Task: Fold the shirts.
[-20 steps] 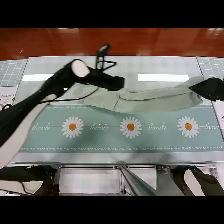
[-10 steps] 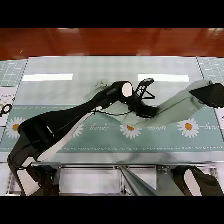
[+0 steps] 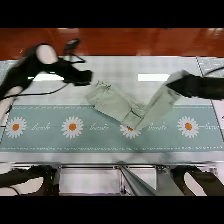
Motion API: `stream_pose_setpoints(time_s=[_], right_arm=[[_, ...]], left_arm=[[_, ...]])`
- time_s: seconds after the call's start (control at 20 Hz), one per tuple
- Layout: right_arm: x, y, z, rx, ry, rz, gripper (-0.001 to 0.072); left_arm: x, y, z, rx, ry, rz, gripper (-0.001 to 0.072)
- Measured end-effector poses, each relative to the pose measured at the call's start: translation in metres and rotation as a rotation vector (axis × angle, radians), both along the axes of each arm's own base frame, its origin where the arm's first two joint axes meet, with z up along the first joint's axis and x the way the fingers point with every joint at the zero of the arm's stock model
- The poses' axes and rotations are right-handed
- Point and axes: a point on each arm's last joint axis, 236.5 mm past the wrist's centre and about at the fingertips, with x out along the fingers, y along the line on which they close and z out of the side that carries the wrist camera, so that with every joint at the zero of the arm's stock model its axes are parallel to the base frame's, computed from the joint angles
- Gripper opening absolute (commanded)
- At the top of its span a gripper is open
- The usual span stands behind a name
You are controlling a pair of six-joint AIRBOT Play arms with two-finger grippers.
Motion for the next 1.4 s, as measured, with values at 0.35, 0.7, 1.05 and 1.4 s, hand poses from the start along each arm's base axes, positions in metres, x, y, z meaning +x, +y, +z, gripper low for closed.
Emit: stream_pose_setpoints(time_s=[0.35, 0.7, 1.05, 1.4], right_arm=[[0.086, 0.138, -0.078, 0.071, 0.110, 0.178, 0.0033], [0.127, 0.232, -0.145, 0.136, 0.212, 0.256, 0.0034], [0.136, 0.247, -0.162, 0.185, 0.262, 0.259, 0.0397], [0.107, 0.116, -0.093, 0.051, 0.315, 0.348, 0.0396]], left_arm=[[-0.059, 0.145, 0.026, 0.046, -0.108, 0.333, 0.0022], [-0.071, 0.155, 0.024, 0.021, -0.130, 0.388, 0.0022], [-0.068, 0.148, 0.018, 0.005, -0.121, 0.380, 0.0022], [-0.064, 0.146, 0.011, 0.002, -0.107, 0.378, 0.0022]])
